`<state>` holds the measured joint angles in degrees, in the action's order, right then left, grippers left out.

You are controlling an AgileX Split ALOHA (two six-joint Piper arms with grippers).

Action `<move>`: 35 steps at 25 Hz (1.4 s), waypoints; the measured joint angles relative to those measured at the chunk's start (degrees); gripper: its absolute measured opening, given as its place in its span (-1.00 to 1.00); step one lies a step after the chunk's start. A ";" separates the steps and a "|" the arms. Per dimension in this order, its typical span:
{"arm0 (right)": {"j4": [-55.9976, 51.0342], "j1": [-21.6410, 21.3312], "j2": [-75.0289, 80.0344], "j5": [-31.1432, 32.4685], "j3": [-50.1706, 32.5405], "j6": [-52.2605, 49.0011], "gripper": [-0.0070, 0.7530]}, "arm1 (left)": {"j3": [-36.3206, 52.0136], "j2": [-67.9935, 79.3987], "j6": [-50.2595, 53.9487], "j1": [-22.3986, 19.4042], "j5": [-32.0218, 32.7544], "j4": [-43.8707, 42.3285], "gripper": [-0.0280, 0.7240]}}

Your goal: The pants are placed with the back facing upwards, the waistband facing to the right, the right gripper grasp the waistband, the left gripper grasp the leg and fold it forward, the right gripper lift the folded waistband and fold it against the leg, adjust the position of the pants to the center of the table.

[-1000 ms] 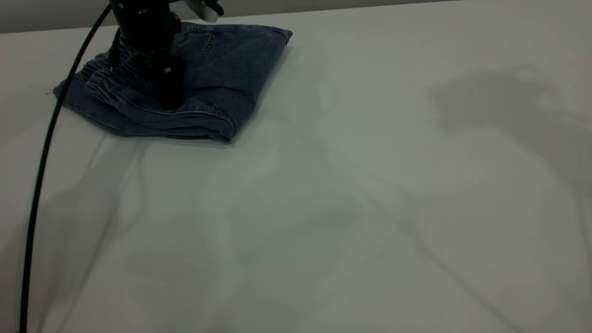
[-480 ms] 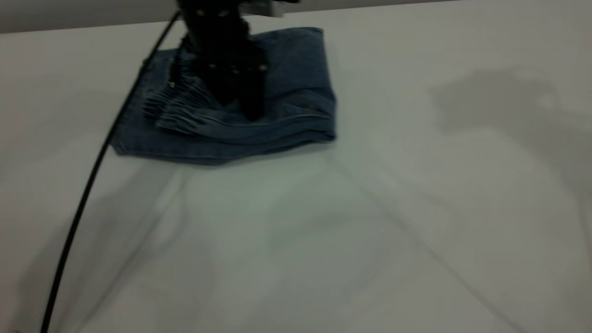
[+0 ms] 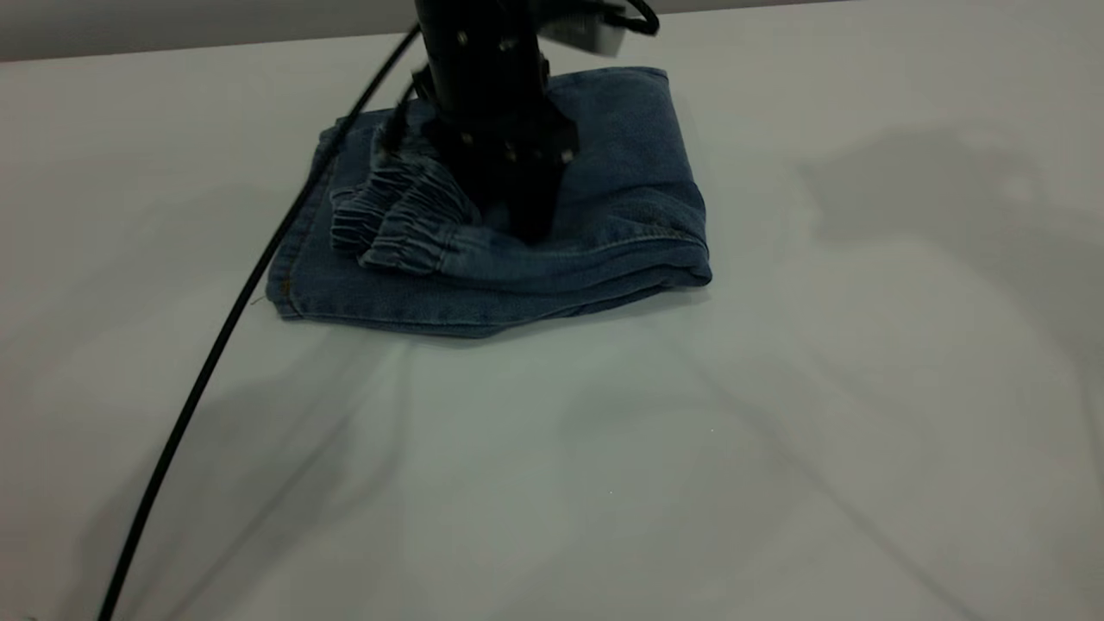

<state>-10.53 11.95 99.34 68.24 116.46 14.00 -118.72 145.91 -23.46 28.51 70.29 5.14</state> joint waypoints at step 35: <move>-13.58 0.07 -32.59 1.76 -17.56 -4.93 0.52 | 23.32 -71.29 21.71 0.14 -0.17 -12.77 0.40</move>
<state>-24.11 12.02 66.75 70.00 98.90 9.08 -95.40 74.62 -1.75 28.65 70.12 -7.63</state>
